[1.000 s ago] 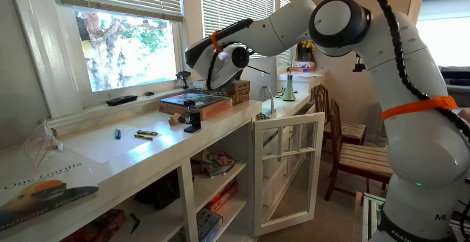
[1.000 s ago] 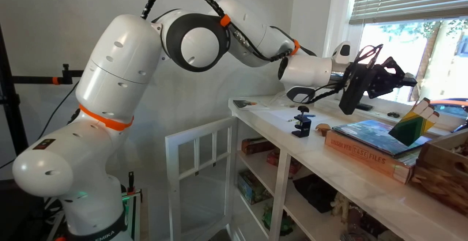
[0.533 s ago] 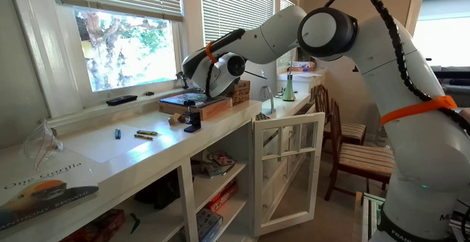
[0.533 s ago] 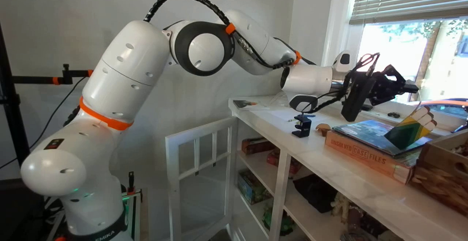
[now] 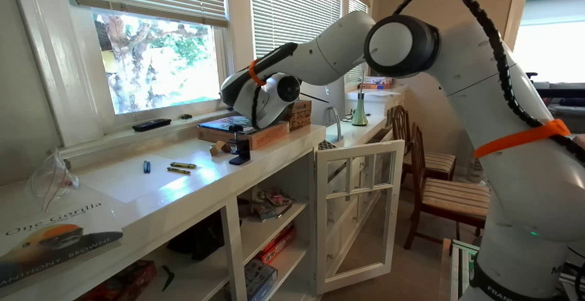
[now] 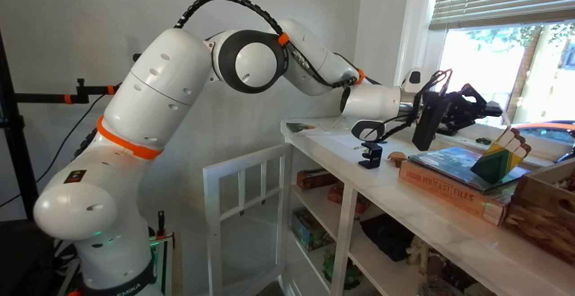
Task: Pick up the green box in the shelf and put it on the table
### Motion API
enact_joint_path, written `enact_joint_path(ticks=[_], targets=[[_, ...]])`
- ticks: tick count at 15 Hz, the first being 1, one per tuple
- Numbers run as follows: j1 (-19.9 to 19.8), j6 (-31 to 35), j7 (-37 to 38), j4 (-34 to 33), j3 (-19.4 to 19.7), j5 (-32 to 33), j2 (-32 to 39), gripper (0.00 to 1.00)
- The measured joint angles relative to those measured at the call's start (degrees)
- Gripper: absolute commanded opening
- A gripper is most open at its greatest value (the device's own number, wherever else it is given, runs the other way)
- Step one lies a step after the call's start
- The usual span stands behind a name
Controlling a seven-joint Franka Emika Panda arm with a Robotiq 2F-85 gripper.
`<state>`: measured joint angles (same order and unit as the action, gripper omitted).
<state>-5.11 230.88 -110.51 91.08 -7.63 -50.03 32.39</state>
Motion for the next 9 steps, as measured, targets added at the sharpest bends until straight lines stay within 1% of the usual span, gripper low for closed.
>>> enact_joint_path(ticks=[9], targets=[[1.5, 0.4, 0.0, 0.0, -0.3, -3.0, 0.0, 0.0]])
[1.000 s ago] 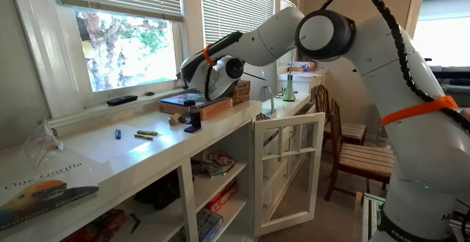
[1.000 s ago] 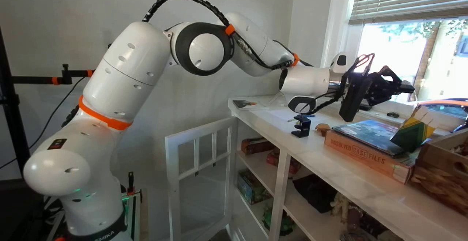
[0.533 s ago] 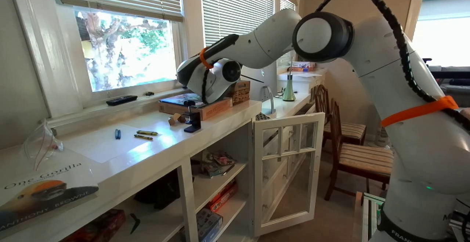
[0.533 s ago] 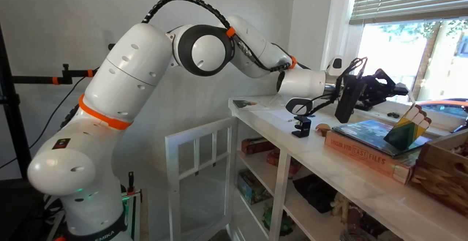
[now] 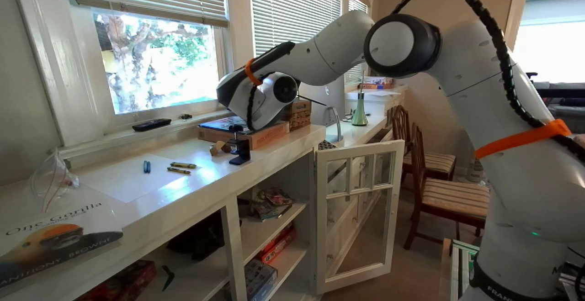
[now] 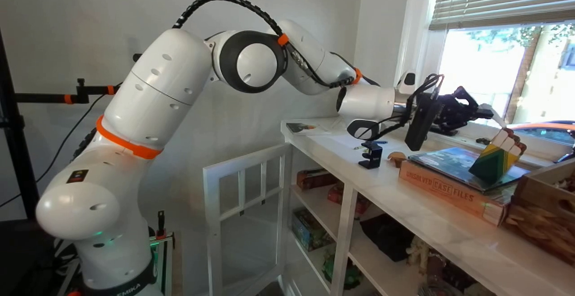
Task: Pick up the green box in the shelf and put it on the table
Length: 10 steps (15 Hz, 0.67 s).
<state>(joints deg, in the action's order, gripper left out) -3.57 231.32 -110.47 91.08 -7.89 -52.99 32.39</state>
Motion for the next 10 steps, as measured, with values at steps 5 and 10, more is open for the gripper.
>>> enact_joint_path(ticks=[5, 10], targets=[[0.6, 0.0, 0.1, 0.0, -0.1, -1.4, 0.0, 0.36], [1.1, 0.0, 0.2, 0.0, -0.2, -2.5, -0.1, 0.74]])
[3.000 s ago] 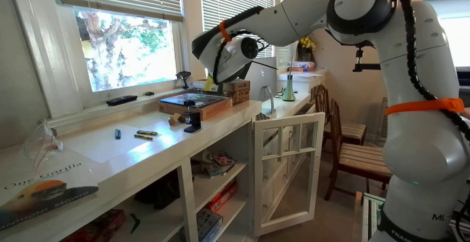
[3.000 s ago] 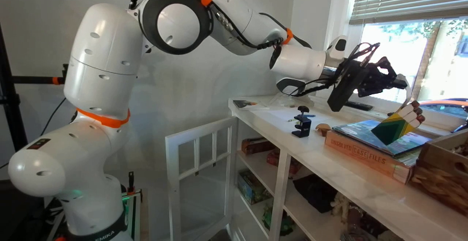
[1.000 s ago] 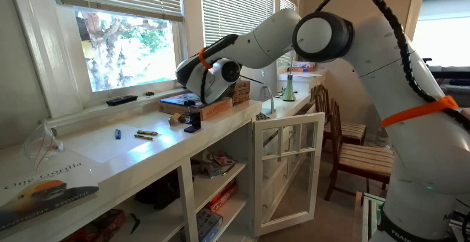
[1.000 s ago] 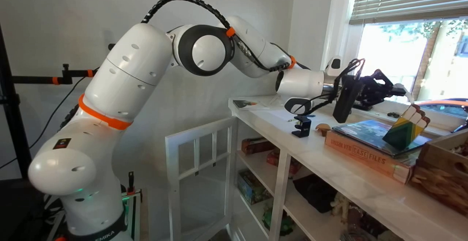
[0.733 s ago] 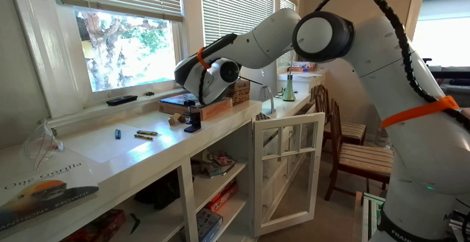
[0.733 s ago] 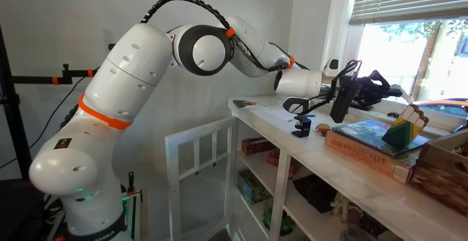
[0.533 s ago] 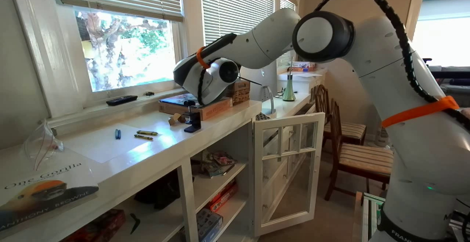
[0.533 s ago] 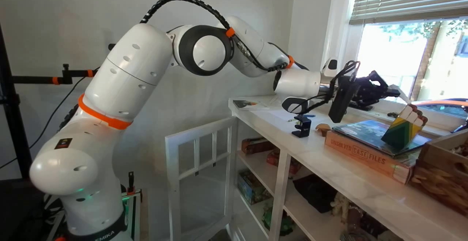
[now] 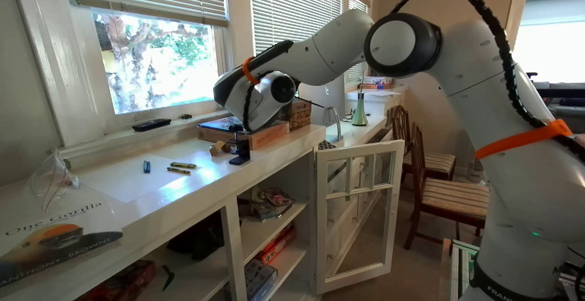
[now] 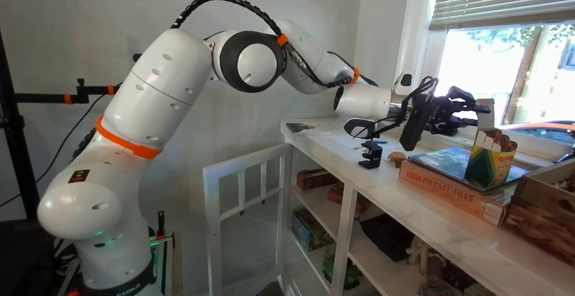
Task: Pick up the green box in the shelf and put it on the table
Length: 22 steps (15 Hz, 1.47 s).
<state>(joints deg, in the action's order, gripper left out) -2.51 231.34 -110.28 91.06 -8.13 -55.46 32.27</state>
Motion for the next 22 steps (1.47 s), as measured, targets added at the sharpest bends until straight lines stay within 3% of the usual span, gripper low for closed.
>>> enact_joint_path(ticks=[3, 4, 13, 19, 22], targets=[[0.1, 0.0, 0.3, 0.0, -0.1, -0.3, -0.3, 0.98], [0.1, 0.0, 0.7, 0.0, -0.1, -0.5, -0.5, 1.0], [-0.2, -2.1, 1.8, 1.0, -3.8, -12.4, -7.2, 1.0], [-1.7, -11.8, 1.7, 7.3, -7.3, -27.0, -17.0, 1.0], [-2.5, -16.4, -0.8, 11.7, -8.2, -37.4, -22.8, 1.0]])
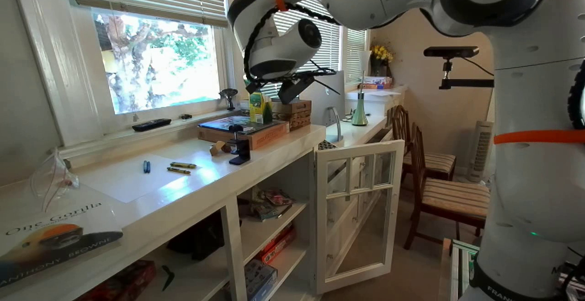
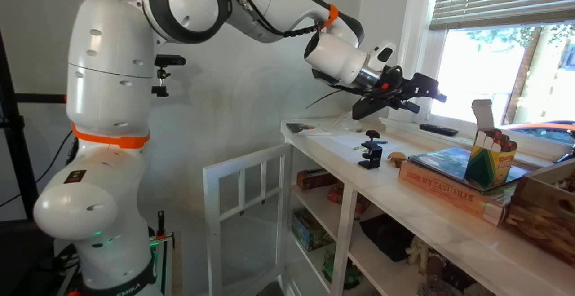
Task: Pick up the green box in the shelf and put it on the table
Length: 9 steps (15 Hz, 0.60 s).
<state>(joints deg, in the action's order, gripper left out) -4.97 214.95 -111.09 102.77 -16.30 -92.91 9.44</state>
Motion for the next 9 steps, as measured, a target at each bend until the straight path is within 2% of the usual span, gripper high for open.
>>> enact_joint_path(ticks=[5, 9], targets=[[-0.5, -5.7, -9.2, 7.6, -0.6, -21.1, -9.2, 1.0], [0.0, -6.9, -18.3, 13.2, 0.6, -38.0, -15.5, 1.0]])
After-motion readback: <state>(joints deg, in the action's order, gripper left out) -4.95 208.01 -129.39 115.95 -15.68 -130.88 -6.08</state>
